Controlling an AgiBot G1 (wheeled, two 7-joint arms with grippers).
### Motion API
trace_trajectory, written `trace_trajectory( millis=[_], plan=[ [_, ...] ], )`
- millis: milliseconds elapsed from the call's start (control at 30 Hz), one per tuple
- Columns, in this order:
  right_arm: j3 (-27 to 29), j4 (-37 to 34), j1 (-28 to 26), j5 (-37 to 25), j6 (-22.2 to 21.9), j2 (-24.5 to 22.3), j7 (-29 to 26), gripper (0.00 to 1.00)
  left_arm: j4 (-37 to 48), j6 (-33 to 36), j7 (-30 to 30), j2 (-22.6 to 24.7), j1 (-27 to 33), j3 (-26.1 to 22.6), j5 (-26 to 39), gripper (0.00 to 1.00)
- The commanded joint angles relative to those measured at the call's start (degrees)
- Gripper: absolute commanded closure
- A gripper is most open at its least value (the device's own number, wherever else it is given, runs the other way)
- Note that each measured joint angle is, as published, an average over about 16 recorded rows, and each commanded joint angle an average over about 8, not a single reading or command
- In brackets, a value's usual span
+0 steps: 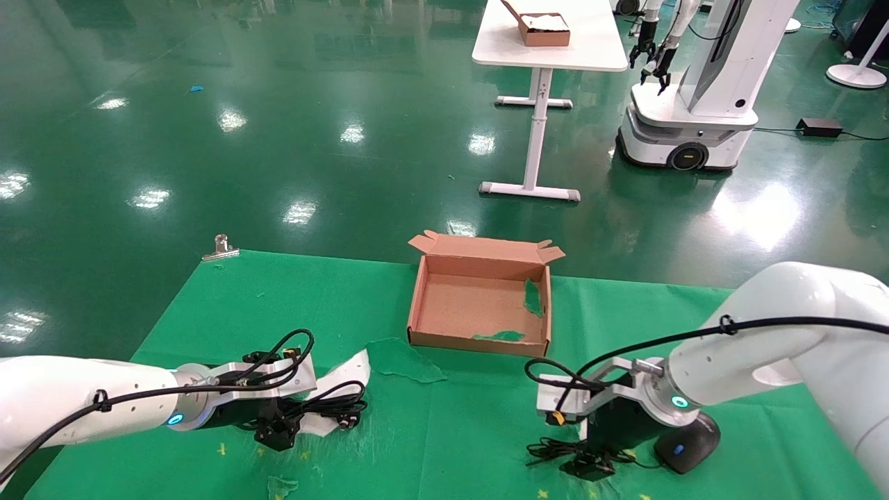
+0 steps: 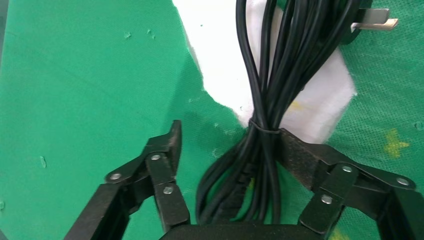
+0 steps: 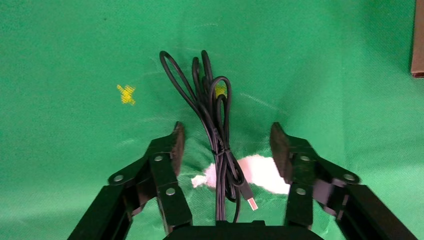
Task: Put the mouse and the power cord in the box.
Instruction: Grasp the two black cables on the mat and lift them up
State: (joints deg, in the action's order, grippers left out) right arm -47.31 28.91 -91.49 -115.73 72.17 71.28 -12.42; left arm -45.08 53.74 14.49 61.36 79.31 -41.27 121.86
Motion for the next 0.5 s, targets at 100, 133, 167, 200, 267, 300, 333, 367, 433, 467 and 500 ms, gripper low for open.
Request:
trace_trajectory(
  millis=[100, 133, 167, 200, 267, 300, 333, 367, 433, 467, 500],
  plan=[
    [0.02, 0.21, 0.04, 0.06, 0.10, -0.07, -0.04, 1.00, 0.00, 0.00, 0.00, 0.00, -0.01, -0.01, 0.03, 1.00],
    [0.02, 0.24, 0.05, 0.07, 0.11, -0.08, -0.05, 1.00, -0.01, 0.00, 0.00, 0.00, -0.01, -0.01, 0.03, 1.00],
    [0.02, 0.27, 0.06, 0.08, 0.12, -0.09, -0.05, 1.00, -0.01, 0.00, 0.00, 0.00, -0.01, -0.01, 0.03, 1.00],
    [0.02, 0.30, 0.06, 0.09, 0.13, -0.10, -0.05, 1.00, -0.01, 0.00, 0.00, 0.00, -0.01, -0.01, 0.04, 1.00],
    [0.02, 0.35, 0.07, 0.09, 0.13, -0.12, -0.06, 1.00, -0.01, 0.00, 0.00, 0.00, -0.01, -0.01, 0.04, 1.00],
    [0.03, 0.36, 0.08, 0.10, 0.12, -0.13, -0.06, 1.00, -0.01, 0.00, 0.00, 0.00, 0.00, -0.01, 0.04, 1.00],
    [0.03, 0.38, 0.08, 0.10, 0.12, -0.14, -0.06, 1.00, -0.02, 0.00, 0.00, 0.00, 0.00, -0.01, 0.04, 1.00],
    [0.03, 0.40, 0.09, 0.10, 0.13, -0.14, -0.06, 1.00, -0.02, 0.00, -0.01, 0.00, 0.00, -0.01, 0.04, 1.00],
    [0.03, 0.43, 0.09, 0.11, 0.13, -0.15, -0.07, 1.00, -0.05, 0.01, -0.07, -0.02, 0.00, -0.01, 0.03, 1.00],
    [0.03, 0.44, 0.09, 0.11, 0.14, -0.15, -0.07, 1.00, -0.11, 0.07, -0.17, -0.05, -0.01, -0.01, -0.02, 1.00],
    [0.03, 0.44, 0.09, 0.11, 0.14, -0.16, -0.07, 1.00, -0.23, 0.17, -0.37, -0.13, -0.02, 0.00, -0.16, 1.00]
  ],
)
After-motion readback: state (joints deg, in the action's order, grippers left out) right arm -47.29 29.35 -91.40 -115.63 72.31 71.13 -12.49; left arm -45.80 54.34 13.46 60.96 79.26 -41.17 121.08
